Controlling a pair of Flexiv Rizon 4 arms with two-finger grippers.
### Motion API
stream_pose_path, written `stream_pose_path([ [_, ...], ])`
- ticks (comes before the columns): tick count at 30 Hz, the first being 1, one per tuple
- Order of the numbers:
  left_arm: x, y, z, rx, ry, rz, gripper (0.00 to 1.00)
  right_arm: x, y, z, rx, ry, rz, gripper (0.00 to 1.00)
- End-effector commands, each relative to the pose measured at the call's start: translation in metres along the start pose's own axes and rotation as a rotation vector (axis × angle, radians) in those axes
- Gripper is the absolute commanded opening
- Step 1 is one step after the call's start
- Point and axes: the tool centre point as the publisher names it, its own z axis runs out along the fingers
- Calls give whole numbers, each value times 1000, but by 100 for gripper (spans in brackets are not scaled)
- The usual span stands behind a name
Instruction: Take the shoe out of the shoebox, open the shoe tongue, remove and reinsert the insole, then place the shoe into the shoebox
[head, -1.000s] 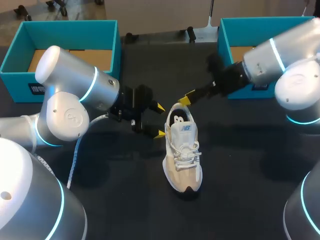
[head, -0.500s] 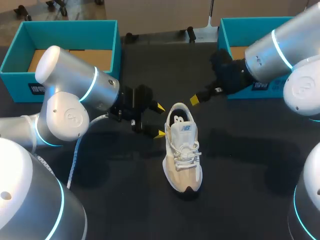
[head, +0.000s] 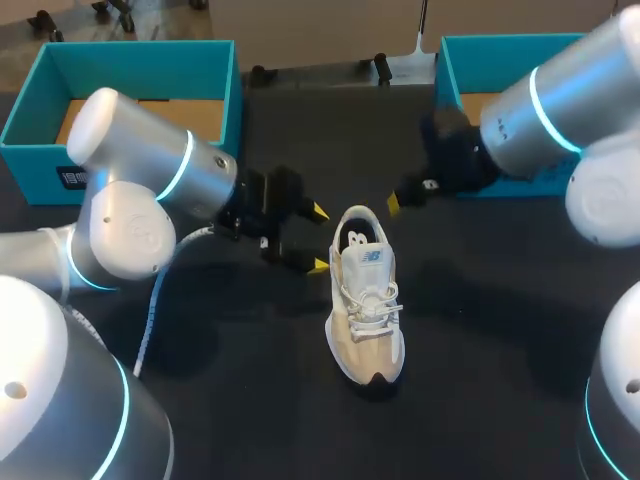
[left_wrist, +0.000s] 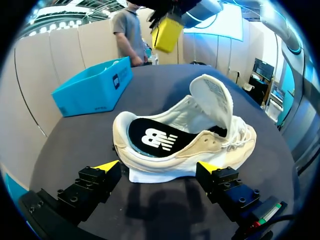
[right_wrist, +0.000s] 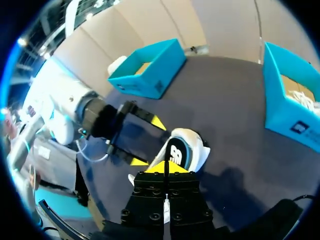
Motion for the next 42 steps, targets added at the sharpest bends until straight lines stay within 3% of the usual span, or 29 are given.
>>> stream_pose_path([
  [1,4,-2,-31,-21,-7,4,100,6,-6,16,1,-274,88,0],
  [9,-7,7,-56,-38,-31,14,100,12,-6,35,50,-397,108,0],
  [17,-28,20,-85,-27,-19,-3,100,19,-8,46,22,-421,144,0],
  [28,-28,20,-85,-27,-19,-3,100,19,-8,46,22,-421,144,0],
  [33,-28,20,-85,-27,-19,-3,100,17,-3,66,42,-509,156,0],
  [42,-28,20,-85,-27,-19,-3,100,8,-10,93,110,-502,175,0],
])
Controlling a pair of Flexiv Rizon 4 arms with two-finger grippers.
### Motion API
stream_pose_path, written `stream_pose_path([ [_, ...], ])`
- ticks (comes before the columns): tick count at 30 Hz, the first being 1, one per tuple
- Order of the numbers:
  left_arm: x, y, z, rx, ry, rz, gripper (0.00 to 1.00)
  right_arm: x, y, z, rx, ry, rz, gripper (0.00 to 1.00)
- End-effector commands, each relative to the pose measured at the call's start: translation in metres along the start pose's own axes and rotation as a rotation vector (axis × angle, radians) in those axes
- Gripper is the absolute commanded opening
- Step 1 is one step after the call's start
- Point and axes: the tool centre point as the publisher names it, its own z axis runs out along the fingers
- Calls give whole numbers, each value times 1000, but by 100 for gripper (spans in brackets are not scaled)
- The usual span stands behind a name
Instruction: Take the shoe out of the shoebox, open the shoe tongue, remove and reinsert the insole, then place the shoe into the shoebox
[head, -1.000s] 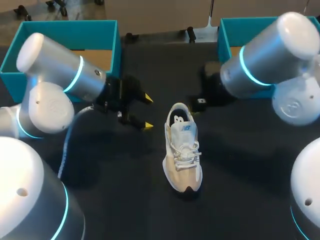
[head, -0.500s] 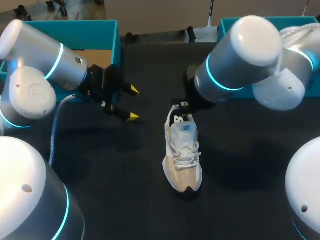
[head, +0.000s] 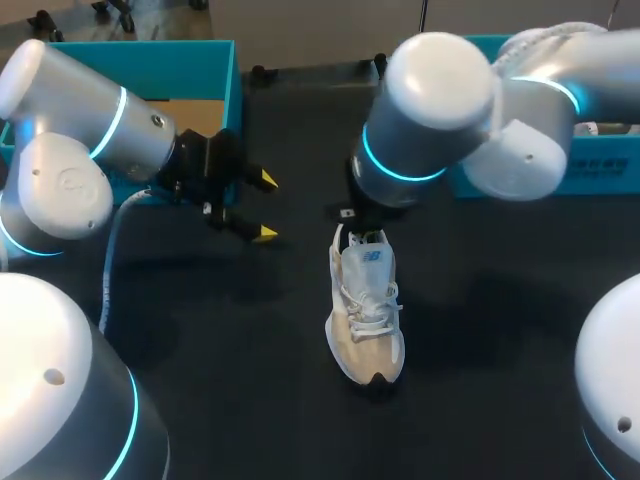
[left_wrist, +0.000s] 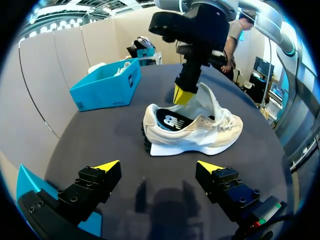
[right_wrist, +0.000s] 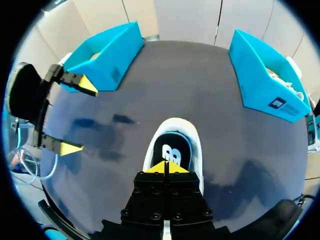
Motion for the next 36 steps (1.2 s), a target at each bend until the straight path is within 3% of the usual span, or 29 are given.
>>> stream_pose_path([
  [1,1,0,0,-1,-1,0,100,6,0,22,29,-44,14,0],
  [8,1,0,0,-1,-1,0,100,-4,-21,33,98,-77,47,0],
  [23,1,0,0,-1,-1,0,100,-14,-38,77,149,-112,92,0],
  [29,1,0,0,-1,-1,0,100,-15,-34,65,142,-120,93,0],
  [33,1,0,0,-1,-1,0,100,-15,-17,47,84,-137,80,0],
  [36,1,0,0,-1,-1,0,100,-17,-2,51,56,-146,65,0],
])
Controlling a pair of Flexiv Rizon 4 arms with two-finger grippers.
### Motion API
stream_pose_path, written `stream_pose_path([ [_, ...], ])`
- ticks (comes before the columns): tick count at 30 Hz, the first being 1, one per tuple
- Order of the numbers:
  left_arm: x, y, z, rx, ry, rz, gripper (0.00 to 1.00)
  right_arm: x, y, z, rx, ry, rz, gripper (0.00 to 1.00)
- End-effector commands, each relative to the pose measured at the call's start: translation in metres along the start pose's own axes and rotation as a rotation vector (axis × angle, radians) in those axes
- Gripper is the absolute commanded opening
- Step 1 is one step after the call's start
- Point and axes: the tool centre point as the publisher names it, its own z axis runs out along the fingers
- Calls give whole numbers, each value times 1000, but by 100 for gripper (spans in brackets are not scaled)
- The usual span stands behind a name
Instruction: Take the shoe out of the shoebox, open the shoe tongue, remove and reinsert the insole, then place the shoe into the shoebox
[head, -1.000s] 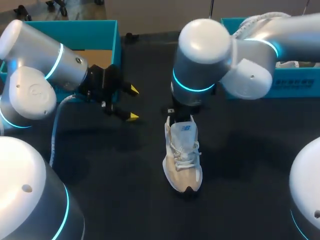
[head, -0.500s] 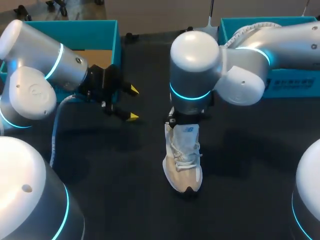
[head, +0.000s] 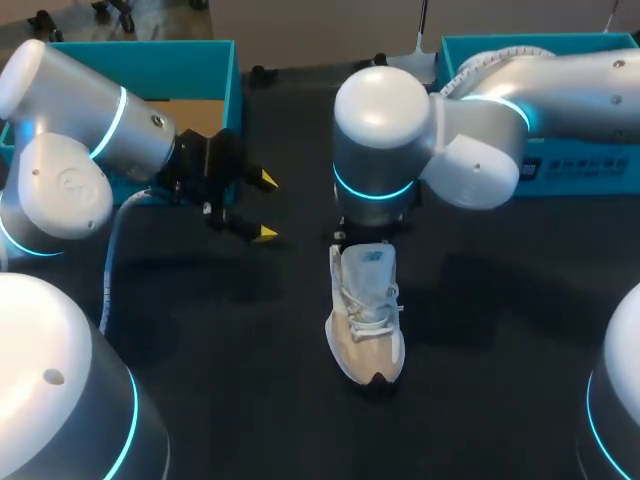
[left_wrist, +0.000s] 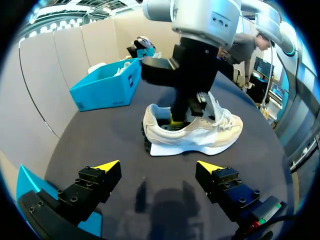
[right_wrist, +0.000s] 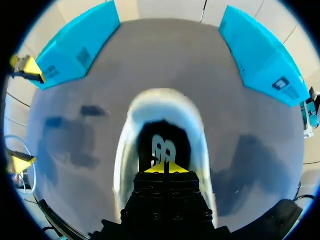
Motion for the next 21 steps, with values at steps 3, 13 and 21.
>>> stream_pose_path([
  [3,1,0,0,-1,-1,0,100,-2,21,-4,-44,-21,-14,0],
  [13,1,0,0,-1,-1,0,100,2,25,35,12,17,-55,0],
  [21,1,0,0,-1,-1,0,100,-2,17,6,59,24,-77,0],
])
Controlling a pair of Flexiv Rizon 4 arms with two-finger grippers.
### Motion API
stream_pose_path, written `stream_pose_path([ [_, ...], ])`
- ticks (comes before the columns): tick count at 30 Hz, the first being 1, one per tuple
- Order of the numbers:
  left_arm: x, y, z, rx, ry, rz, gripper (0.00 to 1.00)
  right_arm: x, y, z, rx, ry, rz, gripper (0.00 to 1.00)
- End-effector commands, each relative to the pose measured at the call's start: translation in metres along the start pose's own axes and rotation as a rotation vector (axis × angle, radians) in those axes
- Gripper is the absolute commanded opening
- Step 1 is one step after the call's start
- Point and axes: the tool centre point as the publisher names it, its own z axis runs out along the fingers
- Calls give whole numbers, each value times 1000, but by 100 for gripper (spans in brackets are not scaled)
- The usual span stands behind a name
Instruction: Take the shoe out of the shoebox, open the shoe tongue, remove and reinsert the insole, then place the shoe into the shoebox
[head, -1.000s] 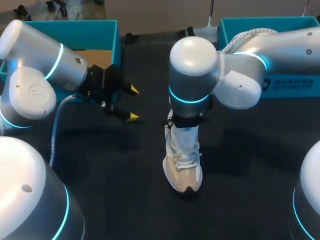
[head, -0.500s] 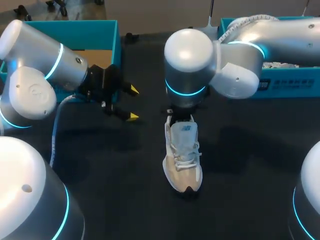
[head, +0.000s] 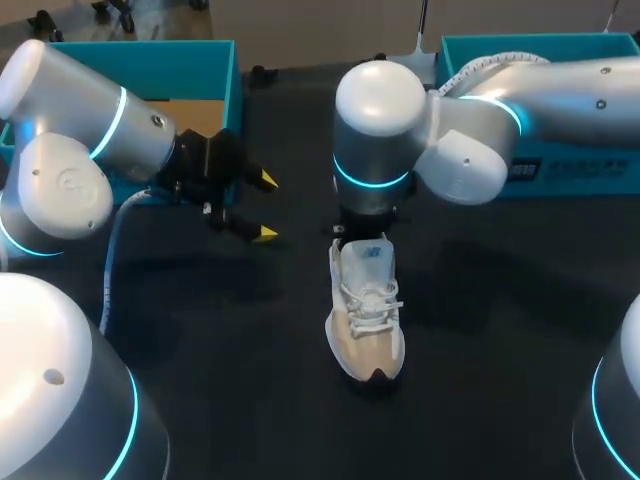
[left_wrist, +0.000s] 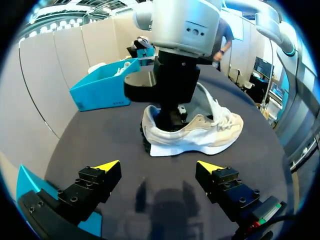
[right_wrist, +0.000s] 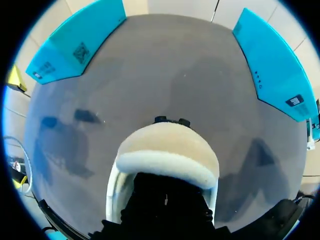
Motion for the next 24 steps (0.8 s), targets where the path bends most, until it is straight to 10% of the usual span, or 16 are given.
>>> stream_pose_path([
  [1,1,0,0,-1,-1,0,100,-2,-7,-32,37,3,-12,0],
  [15,1,0,0,-1,-1,0,100,-2,-54,-92,336,59,7,0],
  [24,1,0,0,-1,-1,0,100,6,-50,-76,345,91,22,0],
])
